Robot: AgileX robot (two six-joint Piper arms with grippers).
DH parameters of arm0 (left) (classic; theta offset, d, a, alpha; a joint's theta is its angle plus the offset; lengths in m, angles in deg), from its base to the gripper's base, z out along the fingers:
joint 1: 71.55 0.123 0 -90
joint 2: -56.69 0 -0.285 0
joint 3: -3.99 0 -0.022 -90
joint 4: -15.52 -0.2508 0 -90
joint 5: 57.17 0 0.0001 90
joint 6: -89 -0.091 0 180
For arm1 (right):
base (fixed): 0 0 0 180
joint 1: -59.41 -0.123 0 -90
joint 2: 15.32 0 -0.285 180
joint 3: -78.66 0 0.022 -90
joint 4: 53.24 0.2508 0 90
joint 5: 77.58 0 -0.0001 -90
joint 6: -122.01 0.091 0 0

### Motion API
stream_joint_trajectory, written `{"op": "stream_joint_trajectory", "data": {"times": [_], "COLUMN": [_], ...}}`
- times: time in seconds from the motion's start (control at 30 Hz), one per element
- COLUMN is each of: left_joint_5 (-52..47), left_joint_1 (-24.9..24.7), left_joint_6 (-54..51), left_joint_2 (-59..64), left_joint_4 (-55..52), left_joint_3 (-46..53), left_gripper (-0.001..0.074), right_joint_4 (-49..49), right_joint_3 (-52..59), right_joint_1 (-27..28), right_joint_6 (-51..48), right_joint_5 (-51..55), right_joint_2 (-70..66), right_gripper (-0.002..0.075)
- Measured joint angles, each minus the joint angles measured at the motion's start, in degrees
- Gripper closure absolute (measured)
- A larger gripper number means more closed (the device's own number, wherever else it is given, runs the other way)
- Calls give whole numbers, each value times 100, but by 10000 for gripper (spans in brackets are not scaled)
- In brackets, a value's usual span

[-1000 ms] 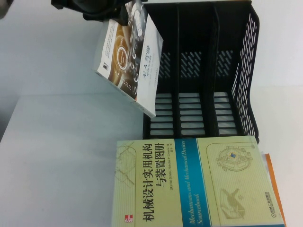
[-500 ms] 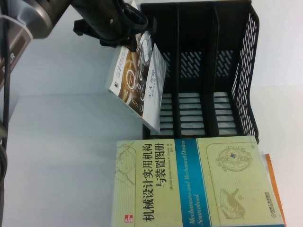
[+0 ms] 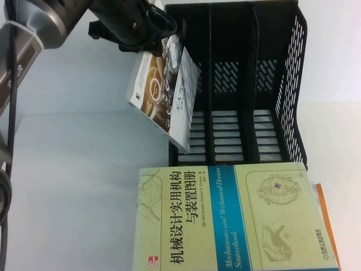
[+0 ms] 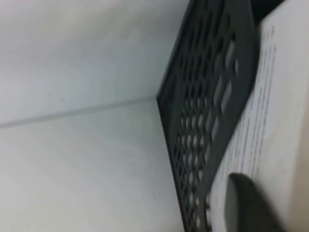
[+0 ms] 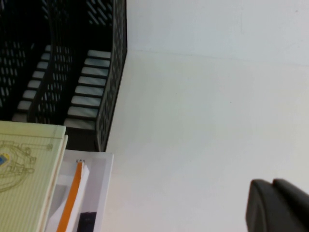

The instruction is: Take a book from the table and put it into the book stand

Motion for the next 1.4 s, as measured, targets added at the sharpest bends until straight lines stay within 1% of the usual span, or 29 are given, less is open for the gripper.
{"op": "stream_joint_trajectory", "data": {"times": [0.07,0.2,0.27,0.37,0.43,0.5,0.57,0.7,0.73,0.8,1.0,1.1,1.17,1.27,1.4], "left_joint_5": [178,515,556,591,600,600,600,526,499,417,18,-244,-304,-311,-76], "left_joint_1": [0,36,58,53,53,53,53,53,53,53,53,53,53,53,53], "left_joint_6": [0,13,24,24,24,24,12,-204,-259,-331,-466,-557,-596,-752,-873], "left_joint_2": [0,0,0,-23,-118,-261,-479,-962,-1090,-1303,-1950,-2284,-2529,-2993,-3723], "left_joint_4": [-59,-187,-210,-220,-214,-224,-305,-426,-451,-465,-468,-468,-446,-278,-35], "left_joint_3": [0,0,0,0,0,0,0,-12,-12,-12,-23,-23,71,430,1316], "left_gripper": [545,384,350,337,351,391,449,633,668,708,732,734,734,734,736], "right_joint_4": [0,0,0,0,2,13,26,64,104,231,431,259,129,66,68], "right_joint_3": [0,0,0,0,0,0,0,0,0,0,0,0,0,0,216], "right_joint_1": [0,0,0,0,0,0,0,0,0,0,0,0,0,0,0], "right_joint_6": [0,0,0,0,0,0,0,0,0,0,0,0,177,550,751], "right_joint_5": [-13,-13,-13,-13,-13,-13,-25,-169,-196,-207,-96,-61,-77,-194,-461], "right_joint_2": [0,0,0,0,0,0,0,0,0,0,0,21,80,309,876], "right_gripper": [728,728,728,728,728,728,728,728,728,728,728,728,728,728,728]}}
